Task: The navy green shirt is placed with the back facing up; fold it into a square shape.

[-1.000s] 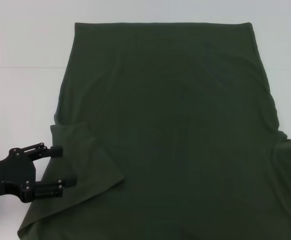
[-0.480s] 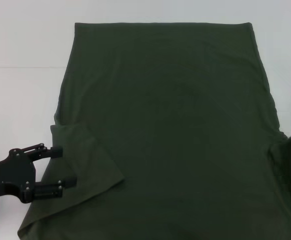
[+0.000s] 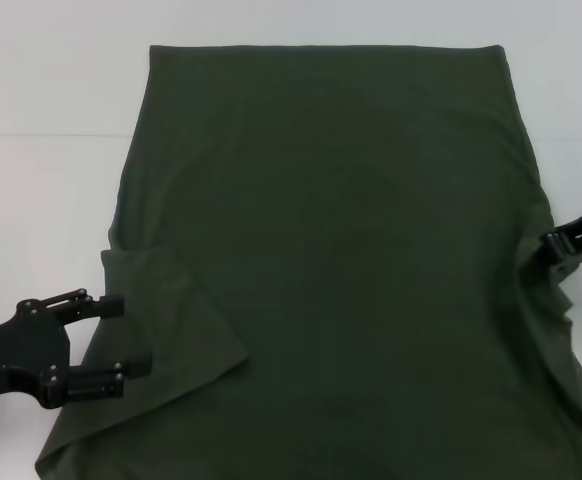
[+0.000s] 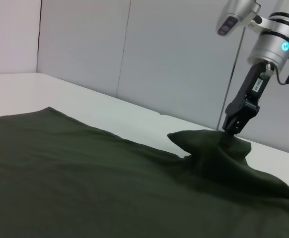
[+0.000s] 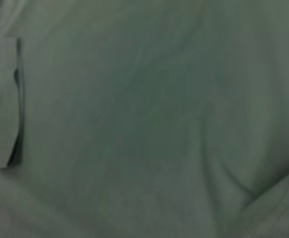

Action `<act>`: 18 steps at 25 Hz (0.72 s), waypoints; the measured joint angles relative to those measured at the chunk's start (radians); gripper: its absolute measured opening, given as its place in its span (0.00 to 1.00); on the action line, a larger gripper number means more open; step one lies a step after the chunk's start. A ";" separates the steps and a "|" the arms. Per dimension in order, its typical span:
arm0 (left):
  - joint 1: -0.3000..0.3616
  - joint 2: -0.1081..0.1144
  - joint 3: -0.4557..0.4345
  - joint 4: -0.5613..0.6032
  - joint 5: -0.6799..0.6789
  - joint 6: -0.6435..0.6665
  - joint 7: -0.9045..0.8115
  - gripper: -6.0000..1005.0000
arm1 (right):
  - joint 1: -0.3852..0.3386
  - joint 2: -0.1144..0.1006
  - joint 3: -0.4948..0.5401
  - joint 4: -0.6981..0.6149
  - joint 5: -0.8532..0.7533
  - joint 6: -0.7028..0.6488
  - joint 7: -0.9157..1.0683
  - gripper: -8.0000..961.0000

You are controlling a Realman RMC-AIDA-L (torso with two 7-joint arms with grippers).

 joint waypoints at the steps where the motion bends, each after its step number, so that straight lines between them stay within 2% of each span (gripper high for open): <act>1: 0.000 0.000 0.000 0.000 0.000 0.000 0.000 0.86 | 0.006 0.005 -0.003 0.003 0.001 0.001 -0.001 0.04; 8: -0.004 0.000 0.000 0.000 0.000 -0.002 0.000 0.86 | 0.029 0.028 -0.032 0.032 0.026 0.017 -0.010 0.11; 11: -0.003 0.000 0.000 0.000 0.000 -0.003 0.000 0.86 | 0.018 0.031 -0.025 0.028 0.064 0.024 -0.009 0.16; 14: -0.001 0.000 -0.001 -0.002 -0.001 -0.004 -0.005 0.86 | -0.009 0.022 -0.011 0.027 0.145 0.022 -0.016 0.20; 18: -0.001 0.000 -0.012 -0.007 -0.002 -0.004 -0.037 0.86 | -0.084 0.001 0.065 0.035 0.338 -0.025 -0.086 0.41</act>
